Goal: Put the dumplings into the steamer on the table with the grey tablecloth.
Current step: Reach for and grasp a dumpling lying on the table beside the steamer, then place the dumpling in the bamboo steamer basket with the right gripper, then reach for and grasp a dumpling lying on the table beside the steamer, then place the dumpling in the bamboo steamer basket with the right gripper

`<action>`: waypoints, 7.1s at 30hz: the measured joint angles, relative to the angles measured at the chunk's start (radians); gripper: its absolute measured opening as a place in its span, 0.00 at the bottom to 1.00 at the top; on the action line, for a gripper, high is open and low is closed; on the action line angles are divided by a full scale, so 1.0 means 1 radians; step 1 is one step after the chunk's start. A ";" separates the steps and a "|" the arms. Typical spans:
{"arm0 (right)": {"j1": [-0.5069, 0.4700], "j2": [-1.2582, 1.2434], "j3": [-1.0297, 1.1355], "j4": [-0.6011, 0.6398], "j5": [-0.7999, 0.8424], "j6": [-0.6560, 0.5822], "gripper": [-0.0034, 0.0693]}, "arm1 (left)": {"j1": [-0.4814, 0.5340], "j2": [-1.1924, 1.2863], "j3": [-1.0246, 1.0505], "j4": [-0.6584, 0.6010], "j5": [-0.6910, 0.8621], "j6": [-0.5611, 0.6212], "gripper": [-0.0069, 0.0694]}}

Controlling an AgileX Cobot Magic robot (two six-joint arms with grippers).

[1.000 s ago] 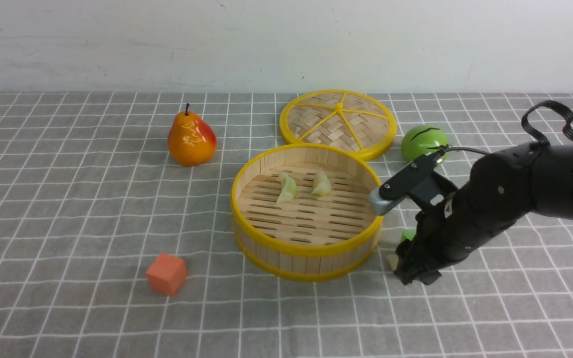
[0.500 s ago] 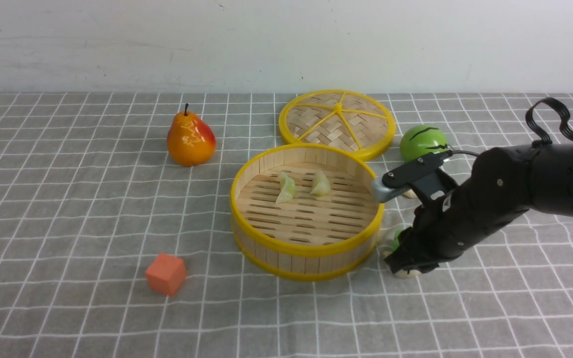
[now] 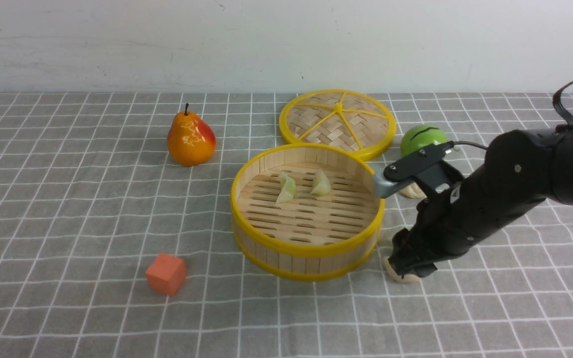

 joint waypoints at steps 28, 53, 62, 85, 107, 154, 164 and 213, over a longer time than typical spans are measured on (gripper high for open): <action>0.000 0.050 -0.006 -0.038 0.091 -0.021 0.31 | 0.000 0.000 0.000 0.002 0.000 0.000 0.12; 0.000 0.100 -0.019 0.008 0.006 0.185 0.49 | 0.000 0.000 0.000 0.002 0.000 0.000 0.15; 0.000 0.039 -0.019 0.025 0.060 0.207 0.29 | 0.000 0.000 0.000 0.002 0.000 0.000 0.16; 0.164 0.316 -0.277 0.810 -0.328 -0.171 0.29 | 0.000 0.000 0.003 0.009 -0.013 0.000 0.18; 0.015 0.021 -0.288 0.600 -0.135 -0.374 0.74 | 0.000 0.000 0.006 0.011 -0.015 0.000 0.19; -0.274 0.413 -0.821 0.116 0.476 -0.003 0.13 | 0.000 0.000 0.006 0.017 -0.015 0.000 0.21; -0.247 0.523 -0.824 0.138 0.374 -0.049 0.66 | 0.000 0.000 0.006 0.017 -0.015 0.000 0.21; 0.081 0.491 -0.847 0.030 0.476 0.333 0.60 | 0.000 0.000 0.006 -0.010 -0.075 0.000 0.25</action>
